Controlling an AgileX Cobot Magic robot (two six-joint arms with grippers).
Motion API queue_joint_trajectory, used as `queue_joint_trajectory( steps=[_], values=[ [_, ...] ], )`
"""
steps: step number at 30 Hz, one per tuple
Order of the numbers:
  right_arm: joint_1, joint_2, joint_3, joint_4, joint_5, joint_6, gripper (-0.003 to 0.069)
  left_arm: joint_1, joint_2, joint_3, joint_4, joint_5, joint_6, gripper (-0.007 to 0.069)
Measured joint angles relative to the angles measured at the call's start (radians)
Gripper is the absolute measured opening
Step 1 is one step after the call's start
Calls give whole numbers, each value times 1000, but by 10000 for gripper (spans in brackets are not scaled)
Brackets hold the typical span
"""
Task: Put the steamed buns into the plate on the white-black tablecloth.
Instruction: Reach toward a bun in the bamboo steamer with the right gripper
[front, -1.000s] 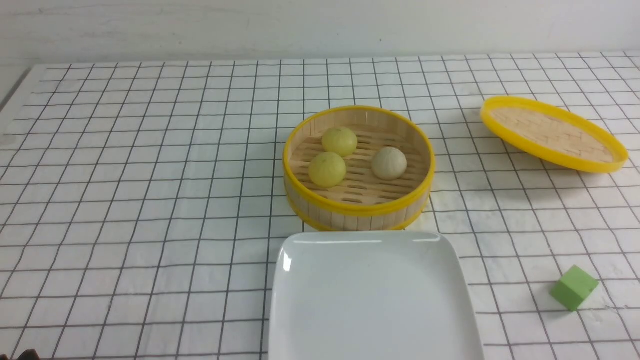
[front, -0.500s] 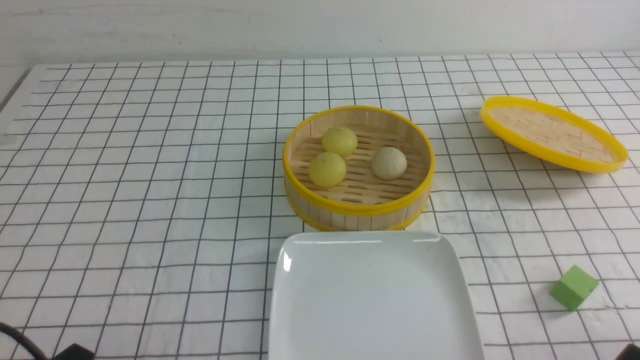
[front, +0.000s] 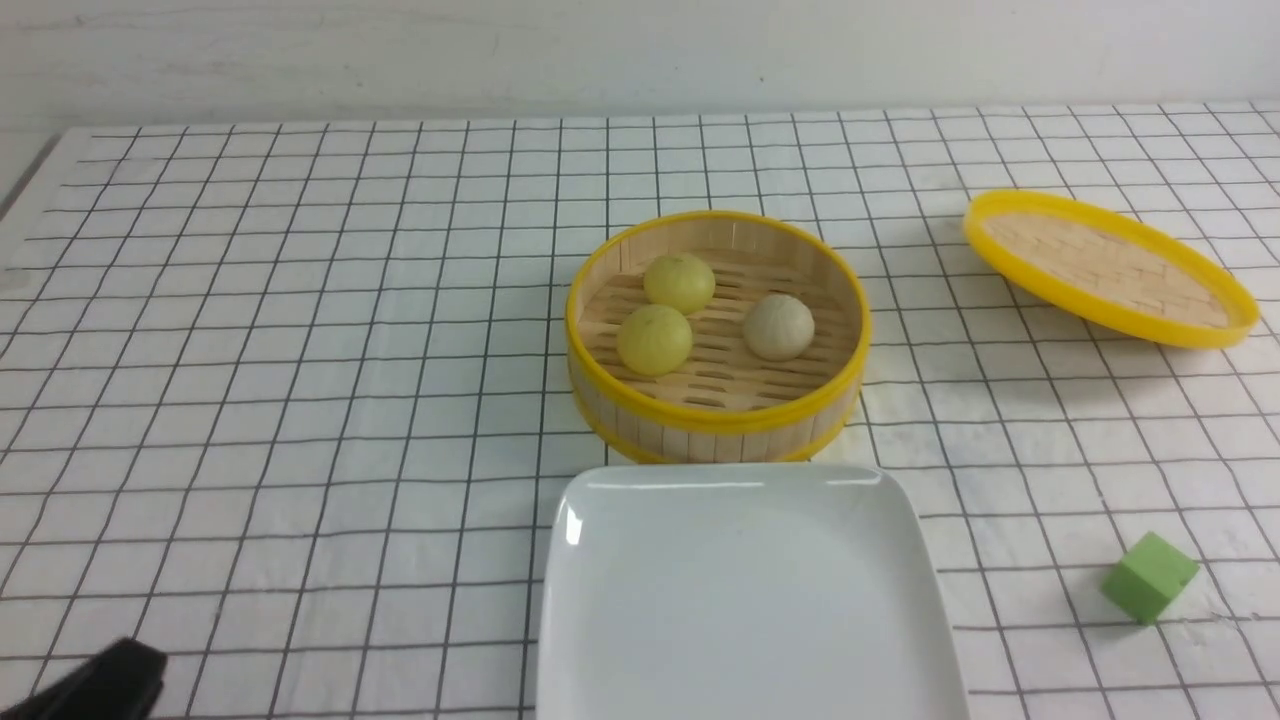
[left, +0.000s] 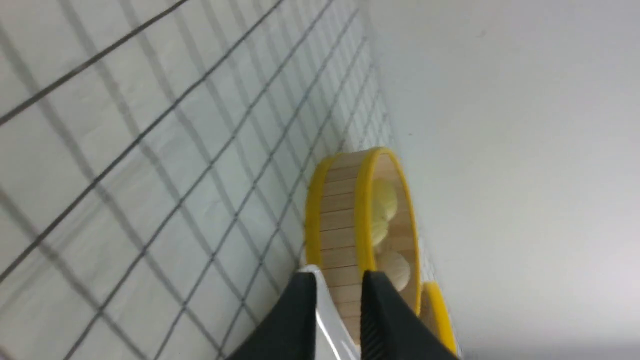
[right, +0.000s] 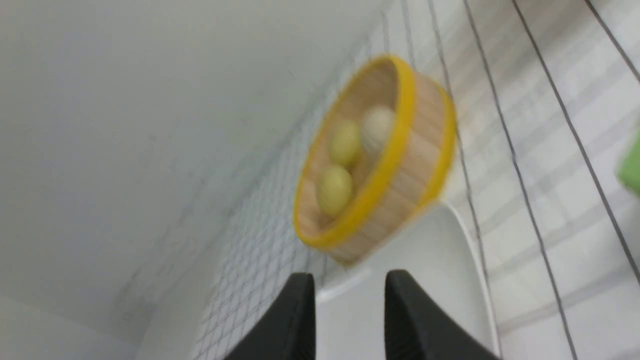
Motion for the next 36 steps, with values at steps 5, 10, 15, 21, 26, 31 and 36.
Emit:
queue_joint_trajectory(
  steps=[5,10,15,21,26,31,36],
  values=[
    [0,178,-229,-212,-17,-136,30,-2,137,-220,57,181,171,6],
    [0,541,-416,-411,308,-94,-6,-2,472,-381,128,519,306,2],
    [0,874,-508,-483,536,-100,13,-2,707,-459,140,630,432,2],
    [61,1221,-681,-267,543,-353,92,-2,912,-490,140,628,535,9],
    [206,1468,-920,-197,528,-431,218,-2,960,-490,140,616,562,21],
    [295,1735,-1246,-351,533,-360,337,-2,964,-492,140,602,567,34],
    [308,1955,-1554,-564,588,-187,407,-2,964,-493,140,589,567,42]
  ],
)
